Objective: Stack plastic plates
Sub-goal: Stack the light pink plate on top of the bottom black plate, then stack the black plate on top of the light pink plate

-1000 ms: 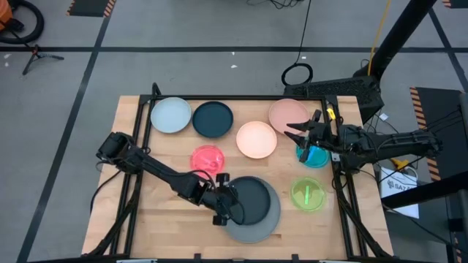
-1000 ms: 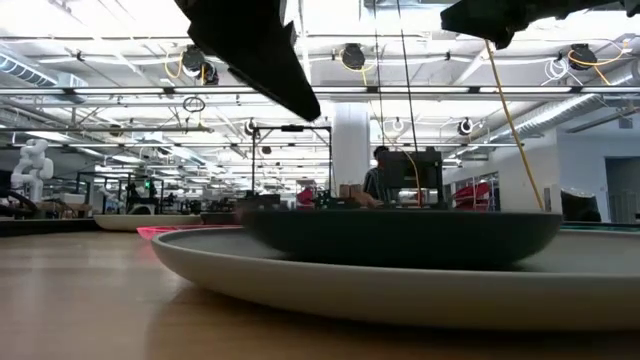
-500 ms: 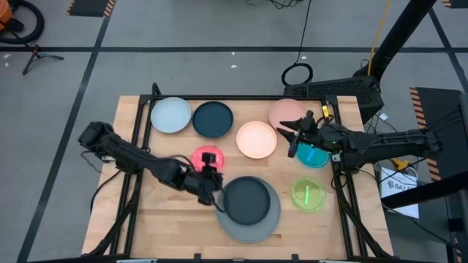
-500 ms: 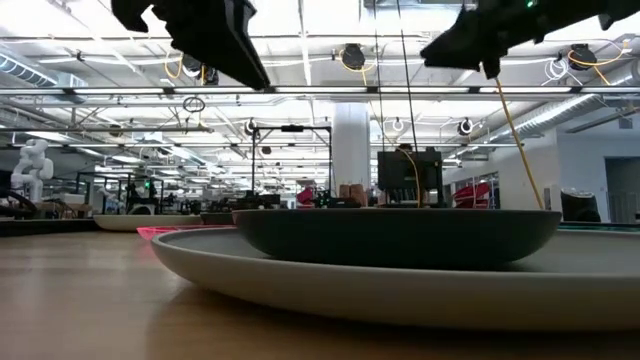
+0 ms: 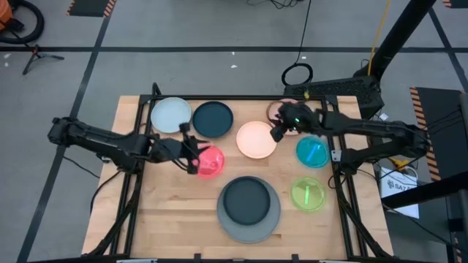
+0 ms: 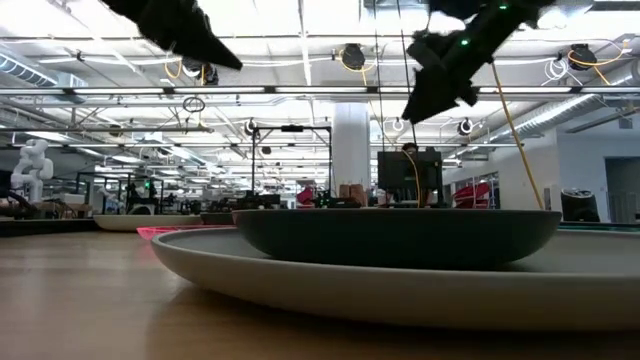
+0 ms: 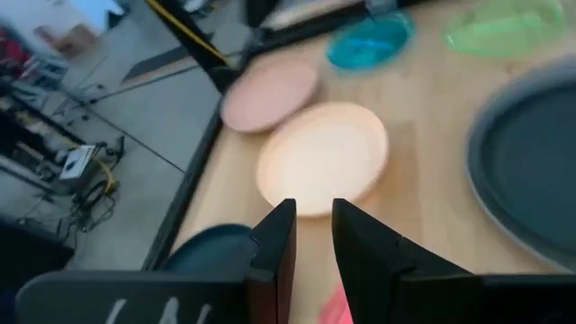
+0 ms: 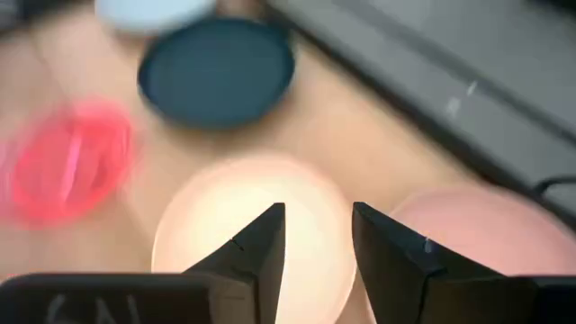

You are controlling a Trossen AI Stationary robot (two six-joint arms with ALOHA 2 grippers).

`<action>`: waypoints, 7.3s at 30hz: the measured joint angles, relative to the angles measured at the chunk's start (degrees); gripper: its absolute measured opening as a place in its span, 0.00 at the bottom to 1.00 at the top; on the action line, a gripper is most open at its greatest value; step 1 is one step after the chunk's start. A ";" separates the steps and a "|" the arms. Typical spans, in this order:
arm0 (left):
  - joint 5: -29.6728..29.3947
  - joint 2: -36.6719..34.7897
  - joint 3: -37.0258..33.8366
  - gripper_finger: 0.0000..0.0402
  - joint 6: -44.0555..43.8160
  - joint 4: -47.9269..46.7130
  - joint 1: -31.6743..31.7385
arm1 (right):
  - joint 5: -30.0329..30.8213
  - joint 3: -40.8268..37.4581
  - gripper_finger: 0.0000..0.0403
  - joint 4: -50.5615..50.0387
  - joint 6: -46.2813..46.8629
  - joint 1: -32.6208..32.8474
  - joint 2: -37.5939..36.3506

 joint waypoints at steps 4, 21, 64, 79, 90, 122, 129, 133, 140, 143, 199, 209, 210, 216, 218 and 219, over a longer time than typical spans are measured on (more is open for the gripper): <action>0.00 -3.39 0.02 0.21 -4.92 -4.94 2.29 | -5.34 6.98 0.31 -13.18 2.81 -3.00 6.17; -2.45 -11.32 0.02 0.21 -11.96 -23.58 4.25 | -7.06 11.03 0.31 -31.32 -18.96 -7.02 24.59; -2.46 -11.27 0.03 0.21 -13.08 -23.54 4.25 | -4.86 10.92 0.01 -19.17 -28.44 -13.95 31.97; -2.46 -11.27 0.07 0.21 -11.98 -21.71 4.25 | -0.99 10.92 0.00 -21.61 -19.99 -0.90 13.71; -2.47 -11.24 0.07 0.21 -11.53 -21.32 4.25 | -1.05 11.17 0.00 -13.53 -7.88 21.39 11.40; -2.97 -11.24 0.07 0.21 -1.03 -11.65 4.25 | -25.12 46.48 0.01 -31.09 6.20 37.40 40.16; -2.97 -11.24 0.07 0.21 0.76 -10.32 4.25 | -25.08 46.48 0.05 -30.28 7.52 38.02 40.75; -2.97 -11.27 0.07 0.21 1.64 -8.91 4.25 | -25.09 46.50 0.12 -28.26 9.12 38.02 40.75; -2.97 -11.25 0.07 0.21 1.99 -8.26 4.25 | -25.12 46.50 0.24 -27.51 9.02 38.02 40.73; -2.97 -11.25 0.07 0.21 1.99 -8.26 4.25 | -25.04 46.50 0.27 -27.73 7.52 38.02 40.73; -1.16 2.43 2.11 0.20 -14.93 0.05 13.23 | -2.56 -24.98 0.25 31.18 -31.35 19.05 -25.68; 17.21 13.46 10.83 0.20 -9.07 -7.77 32.40 | -2.45 -26.39 0.25 31.18 -29.82 19.05 -30.15; 18.30 14.44 11.24 0.20 -8.93 -8.63 34.14 | -2.43 -26.39 0.25 31.16 -29.58 19.05 -30.13; 21.16 20.93 13.45 0.20 -12.15 -12.47 42.73 | -2.41 -26.39 0.25 31.16 -28.97 19.05 -30.11; 21.19 22.89 13.64 0.20 -13.18 -12.17 44.88 | -2.41 -26.39 0.25 31.16 -28.97 19.07 -30.11; 21.20 23.90 13.64 0.20 -13.29 -12.18 45.82 | -2.41 -26.39 0.25 31.16 -28.97 19.05 -30.11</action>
